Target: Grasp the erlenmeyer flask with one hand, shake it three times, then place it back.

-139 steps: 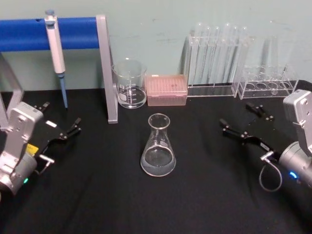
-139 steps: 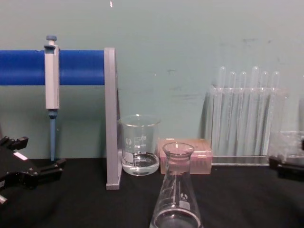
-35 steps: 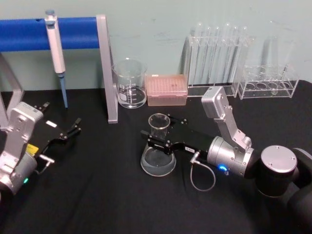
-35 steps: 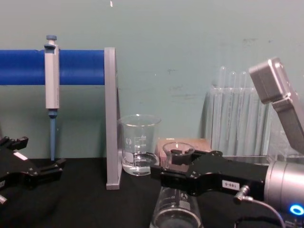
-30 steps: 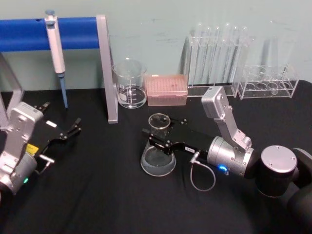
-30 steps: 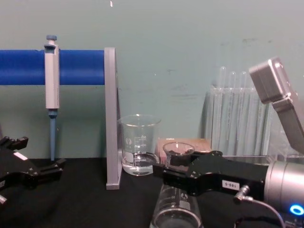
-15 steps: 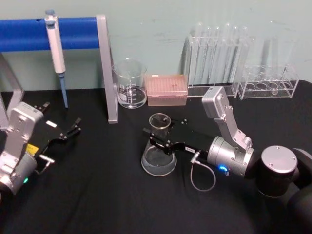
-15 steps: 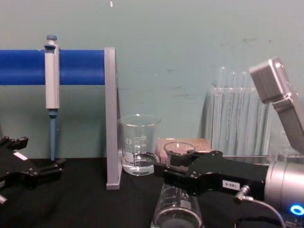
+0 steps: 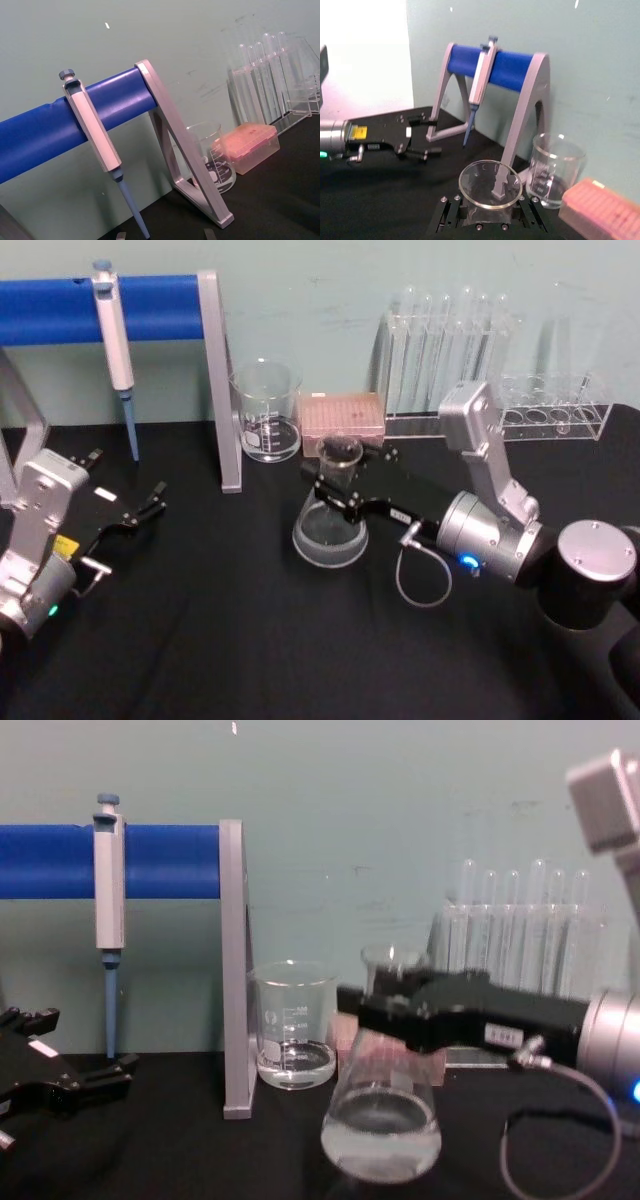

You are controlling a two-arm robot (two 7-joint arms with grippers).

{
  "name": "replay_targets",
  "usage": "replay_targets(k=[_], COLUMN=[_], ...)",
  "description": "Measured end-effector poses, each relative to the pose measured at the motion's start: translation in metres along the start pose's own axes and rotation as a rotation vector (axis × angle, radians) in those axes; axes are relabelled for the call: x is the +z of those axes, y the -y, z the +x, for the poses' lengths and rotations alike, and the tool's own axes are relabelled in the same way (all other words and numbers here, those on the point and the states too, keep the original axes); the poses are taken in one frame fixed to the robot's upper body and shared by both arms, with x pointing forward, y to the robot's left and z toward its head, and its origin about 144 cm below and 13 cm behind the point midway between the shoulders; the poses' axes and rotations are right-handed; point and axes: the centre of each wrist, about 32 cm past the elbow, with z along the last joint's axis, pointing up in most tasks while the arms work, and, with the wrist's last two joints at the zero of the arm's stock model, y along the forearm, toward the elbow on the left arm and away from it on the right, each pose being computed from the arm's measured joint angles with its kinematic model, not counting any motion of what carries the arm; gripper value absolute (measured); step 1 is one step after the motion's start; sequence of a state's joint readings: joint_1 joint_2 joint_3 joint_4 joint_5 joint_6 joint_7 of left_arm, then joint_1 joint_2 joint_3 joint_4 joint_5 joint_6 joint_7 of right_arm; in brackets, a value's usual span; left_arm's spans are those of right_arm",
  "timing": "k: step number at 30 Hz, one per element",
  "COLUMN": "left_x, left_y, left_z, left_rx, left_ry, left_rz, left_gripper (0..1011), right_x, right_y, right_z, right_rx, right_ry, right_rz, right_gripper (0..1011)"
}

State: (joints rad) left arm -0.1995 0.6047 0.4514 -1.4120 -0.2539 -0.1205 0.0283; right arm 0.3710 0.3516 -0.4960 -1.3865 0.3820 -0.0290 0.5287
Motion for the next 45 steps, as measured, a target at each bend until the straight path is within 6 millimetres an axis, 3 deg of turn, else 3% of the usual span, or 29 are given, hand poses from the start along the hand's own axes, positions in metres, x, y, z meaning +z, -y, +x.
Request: replay_targets(k=[9, 22, 45], left_x=[0.0, 0.0, 0.0], left_y=[0.0, 0.0, 0.0], left_z=[0.0, 0.0, 0.0], left_rx=[0.0, 0.0, 0.0], left_ry=[0.0, 0.0, 0.0], left_rz=[0.0, 0.0, 0.0], left_gripper=[1001, 1001, 1001], right_x=[0.033, 0.057, 0.058], right_y=[0.01, 0.018, 0.017], right_z=[-0.003, -0.004, -0.004], right_rx=[-0.052, -0.084, -0.099], right_ry=[0.028, 0.054, 0.041], right_rz=[0.043, 0.086, 0.086], right_gripper=[448, 448, 448])
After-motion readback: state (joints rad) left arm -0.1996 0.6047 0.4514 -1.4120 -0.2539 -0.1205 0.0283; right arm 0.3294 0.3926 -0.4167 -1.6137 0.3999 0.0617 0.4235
